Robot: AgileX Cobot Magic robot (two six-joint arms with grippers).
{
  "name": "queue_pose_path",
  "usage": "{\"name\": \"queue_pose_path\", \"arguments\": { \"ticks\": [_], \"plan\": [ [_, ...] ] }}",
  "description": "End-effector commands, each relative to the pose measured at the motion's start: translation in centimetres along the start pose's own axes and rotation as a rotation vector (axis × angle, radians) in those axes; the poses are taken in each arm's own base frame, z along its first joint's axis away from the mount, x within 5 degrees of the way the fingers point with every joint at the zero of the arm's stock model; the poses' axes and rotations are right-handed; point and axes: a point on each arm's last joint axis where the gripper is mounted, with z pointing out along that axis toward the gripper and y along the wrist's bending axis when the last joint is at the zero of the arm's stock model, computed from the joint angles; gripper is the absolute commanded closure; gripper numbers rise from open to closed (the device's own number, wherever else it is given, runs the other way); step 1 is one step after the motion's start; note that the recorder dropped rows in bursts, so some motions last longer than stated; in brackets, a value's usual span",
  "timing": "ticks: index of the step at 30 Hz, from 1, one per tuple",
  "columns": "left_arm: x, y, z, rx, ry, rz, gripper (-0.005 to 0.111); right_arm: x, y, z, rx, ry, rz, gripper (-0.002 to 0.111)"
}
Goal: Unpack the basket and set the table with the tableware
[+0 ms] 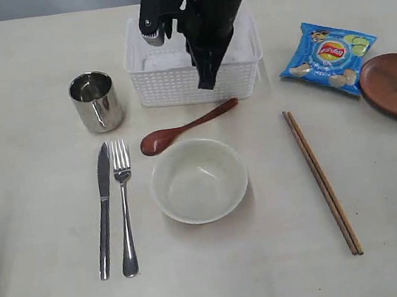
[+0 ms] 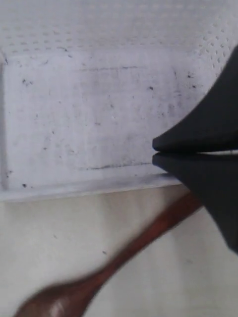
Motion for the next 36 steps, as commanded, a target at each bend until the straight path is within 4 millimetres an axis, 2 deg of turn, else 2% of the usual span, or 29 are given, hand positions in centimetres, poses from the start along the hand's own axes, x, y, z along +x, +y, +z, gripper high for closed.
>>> {"name": "queue_pose_path", "arguments": {
  "ticks": [1, 8, 10, 12, 14, 15, 20, 25, 27, 32, 34, 36],
  "plan": [
    [0.1, 0.0, 0.0, 0.0, -0.002, -0.009, 0.107, 0.7, 0.2, -1.5, -0.055, 0.032, -0.032, 0.108],
    [0.1, 0.0, 0.0, 0.0, -0.002, -0.009, 0.107, 0.2, -1.7, -5.3, 0.101, -0.138, 0.081, 0.108],
    [0.1, 0.0, 0.0, 0.0, -0.002, -0.009, 0.107, 0.2, -1.3, -6.0, 0.063, -0.141, 0.09, 0.108],
    [0.1, 0.0, 0.0, 0.0, -0.002, -0.009, 0.107, 0.3, 0.0, -6.1, -0.076, -0.128, 0.059, 0.108],
    [0.1, 0.0, 0.0, 0.0, -0.002, -0.009, 0.107, 0.5, 1.7, -5.5, -0.261, -0.111, -0.008, 0.109],
    [0.1, 0.0, 0.0, 0.0, -0.002, -0.009, 0.107, 0.5, 2.1, -5.2, -0.298, -0.122, -0.027, 0.109],
    [0.1, 0.0, 0.0, 0.0, -0.002, -0.009, 0.107, 1.0, 3.0, -1.6, -0.353, -0.091, -0.001, 0.109],
    [0.1, 0.0, 0.0, 0.0, -0.002, -0.009, 0.107, 1.8, 1.1, 1.8, -0.14, -0.002, 0.09, 0.109],
    [0.1, 0.0, 0.0, 0.0, -0.002, -0.009, 0.107, 1.8, 0.5, 2.5, -0.065, -0.001, 0.108, 0.109],
    [0.1, 0.0, 0.0, 0.0, -0.002, -0.009, 0.107, 1.5, -0.8, 2.9, 0.073, -0.046, 0.16, 0.109],
    [0.1, 0.0, 0.0, 0.0, -0.002, -0.009, 0.107, 1.4, -0.8, 2.7, 0.072, -0.055, 0.179, 0.109],
    [0.1, 0.0, 0.0, 0.0, -0.002, -0.009, 0.107, 1.3, 0.0, 2.6, 0.011, -0.03, 0.127, 0.109]
  ]
}}
